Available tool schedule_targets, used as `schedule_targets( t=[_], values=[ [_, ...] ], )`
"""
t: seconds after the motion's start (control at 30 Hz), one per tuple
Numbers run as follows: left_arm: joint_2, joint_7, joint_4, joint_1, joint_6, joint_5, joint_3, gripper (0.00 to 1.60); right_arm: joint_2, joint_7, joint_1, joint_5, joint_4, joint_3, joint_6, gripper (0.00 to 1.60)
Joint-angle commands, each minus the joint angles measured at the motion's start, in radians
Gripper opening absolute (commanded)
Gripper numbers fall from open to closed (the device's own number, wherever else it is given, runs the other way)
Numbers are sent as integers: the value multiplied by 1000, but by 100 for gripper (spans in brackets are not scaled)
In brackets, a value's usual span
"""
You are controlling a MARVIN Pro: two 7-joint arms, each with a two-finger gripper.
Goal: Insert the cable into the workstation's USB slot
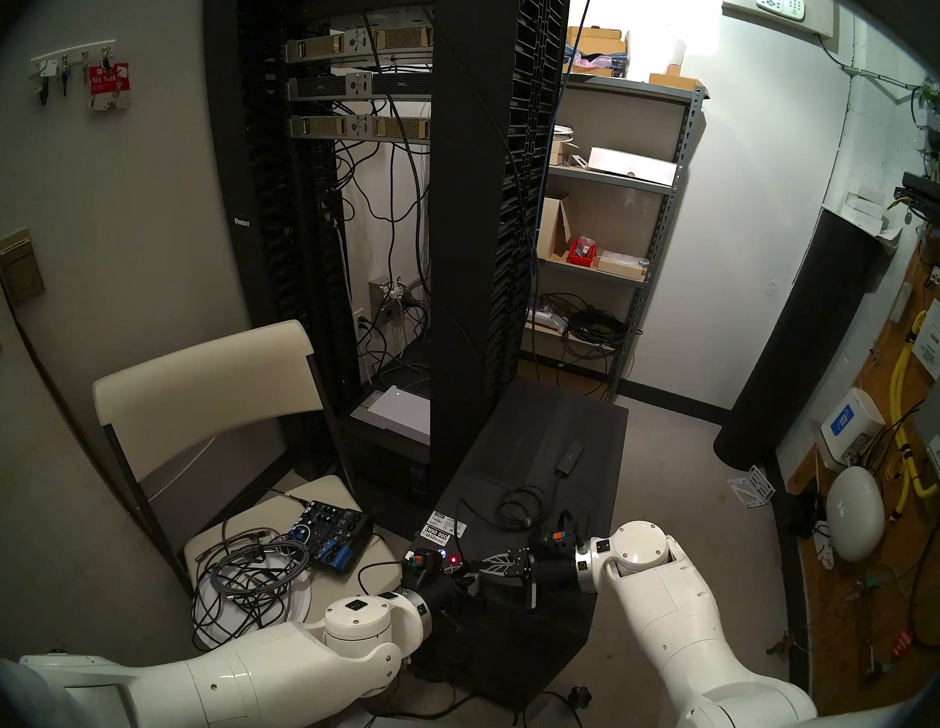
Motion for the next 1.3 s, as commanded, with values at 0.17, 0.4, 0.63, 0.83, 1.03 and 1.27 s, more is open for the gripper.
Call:
schedule_targets(
  t=[0.17, 0.4, 0.63, 0.83, 1.03, 1.27],
  values=[
    [16, -11, -2, 15, 5, -6, 12, 50, 3, 4, -21, -13, 10, -18, -7, 0],
    [15, -12, 1, 10, 4, -5, 15, 62, 4, 10, -26, 10, -8, -1, -5, 0],
    [6, -18, 12, -3, 3, 0, 19, 35, 5, 18, -33, 25, -45, 10, -7, 48],
    [-9, -34, 30, -29, 24, 6, 29, 0, 4, 18, -41, 35, -79, 26, -9, 67],
    [-15, -36, 34, -39, 35, 3, 32, 0, -2, 20, -47, 40, -102, 40, -11, 80],
    [-8, -30, 32, -38, 40, 0, 38, 0, -13, 7, -40, 37, -102, 53, -23, 124]
  ],
)
